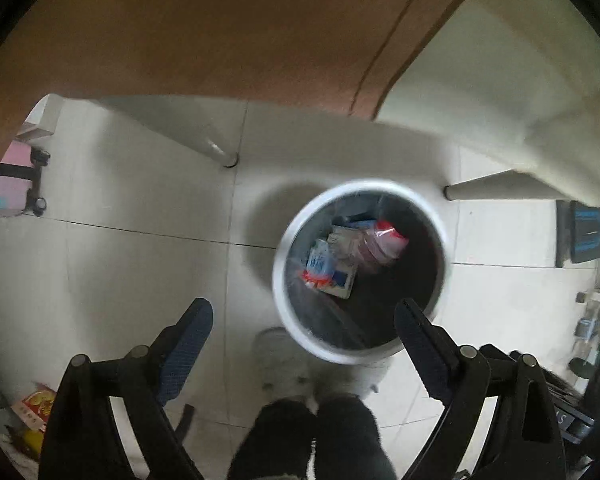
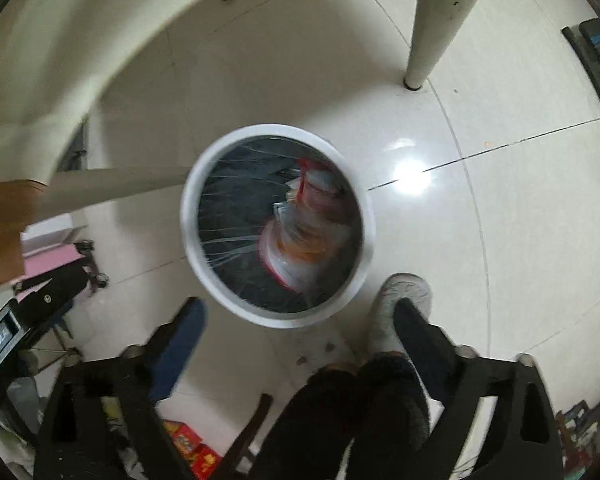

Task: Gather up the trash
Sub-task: 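Carry the carton and snack bag to the trash bin and release them, then move both tools back over the table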

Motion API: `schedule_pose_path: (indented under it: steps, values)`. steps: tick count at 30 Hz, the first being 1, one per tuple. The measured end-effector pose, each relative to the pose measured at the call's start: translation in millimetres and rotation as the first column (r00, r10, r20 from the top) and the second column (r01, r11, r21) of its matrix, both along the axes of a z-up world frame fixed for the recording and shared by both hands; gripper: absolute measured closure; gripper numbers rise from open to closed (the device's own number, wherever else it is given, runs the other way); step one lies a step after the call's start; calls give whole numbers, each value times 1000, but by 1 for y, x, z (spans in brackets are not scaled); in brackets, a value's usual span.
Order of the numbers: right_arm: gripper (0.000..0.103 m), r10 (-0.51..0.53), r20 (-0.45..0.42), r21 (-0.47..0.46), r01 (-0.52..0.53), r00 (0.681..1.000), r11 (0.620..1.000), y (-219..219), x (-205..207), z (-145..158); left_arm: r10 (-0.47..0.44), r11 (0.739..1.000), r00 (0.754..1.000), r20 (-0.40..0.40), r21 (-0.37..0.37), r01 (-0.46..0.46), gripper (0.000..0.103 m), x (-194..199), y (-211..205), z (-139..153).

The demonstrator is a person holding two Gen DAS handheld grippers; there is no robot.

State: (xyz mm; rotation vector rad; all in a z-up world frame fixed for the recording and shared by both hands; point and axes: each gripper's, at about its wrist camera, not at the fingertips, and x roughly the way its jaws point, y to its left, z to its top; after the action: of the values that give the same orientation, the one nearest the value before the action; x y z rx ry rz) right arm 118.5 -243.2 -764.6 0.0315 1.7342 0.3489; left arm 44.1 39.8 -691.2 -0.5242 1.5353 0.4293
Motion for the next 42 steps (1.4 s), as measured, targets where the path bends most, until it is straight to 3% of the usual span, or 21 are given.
schedule_pose_path:
  steps: [2,9,13,19,34,42]
  values:
    - [3,41,24,-57,-40,999,998,4,-3,3,-14,1000,1000,-21,7,15,0,-6,-2,2]
    - [1,128,104,-187,-107,986,976,13,-10,31,-68,995,996,-56,66,72,0,-16,-16,37]
    - [0,140,128,-212,-111,982,971,15,-14,56,-74,995,995,-60,70,78,0,-17,-20,45]
    - [0,144,158,-215,-108,977,971,15,-23,101,-68,996,997,-44,60,71,0,-24,-31,85]
    - [0,155,263,-186,-107,952,977,1,-56,278,-118,992,993,17,48,117,0,-45,-61,210]
    - [0,98,289,-113,-68,952,991,-5,-72,380,-150,985,984,93,101,141,0,-45,-59,303]
